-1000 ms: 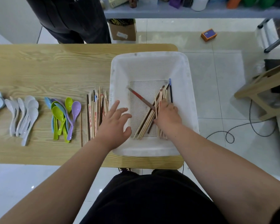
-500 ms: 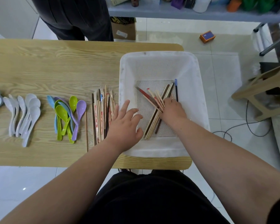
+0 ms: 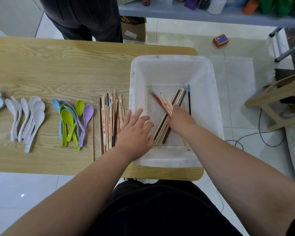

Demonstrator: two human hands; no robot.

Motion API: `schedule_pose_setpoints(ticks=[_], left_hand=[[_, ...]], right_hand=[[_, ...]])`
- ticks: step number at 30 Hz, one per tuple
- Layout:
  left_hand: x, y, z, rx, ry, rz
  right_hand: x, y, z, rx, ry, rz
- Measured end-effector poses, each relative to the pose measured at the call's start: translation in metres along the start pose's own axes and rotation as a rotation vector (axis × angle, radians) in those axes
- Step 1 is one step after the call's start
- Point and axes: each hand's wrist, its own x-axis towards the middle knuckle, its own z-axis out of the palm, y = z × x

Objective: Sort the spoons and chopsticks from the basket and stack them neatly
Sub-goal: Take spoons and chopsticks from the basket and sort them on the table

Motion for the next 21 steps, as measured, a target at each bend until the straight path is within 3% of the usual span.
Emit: schedule_pose_setpoints(ticks=[4,10,15,19,21], left_hand=[[-0.002,-0.003,-0.001,-0.04,0.023,0.039],[-0.029,-0.025,-0.006,-0.087,0.021,0.171],[-0.071,-0.069,-0.001,-0.117,0.055,0.23],[-0.096,-0.098,0.004,-0.093,0.019,0.091],[-0.108,-0.113,0.008,-0.089,-0.021,0.02]], right_hand=[[-0.014,-0.008,-0.014,0.139,0.018,0.019],[-0.055,-0.035,-0.03,0.803,0.112,0.106],[-0.083,-0.098,-0.031,0.921,0.088,0.029],[-0.094,-0.166,-0.017,0.927,0.027,-0.135],[-0.087,-0.197,0.005,0.883,-0.017,-0.128]])
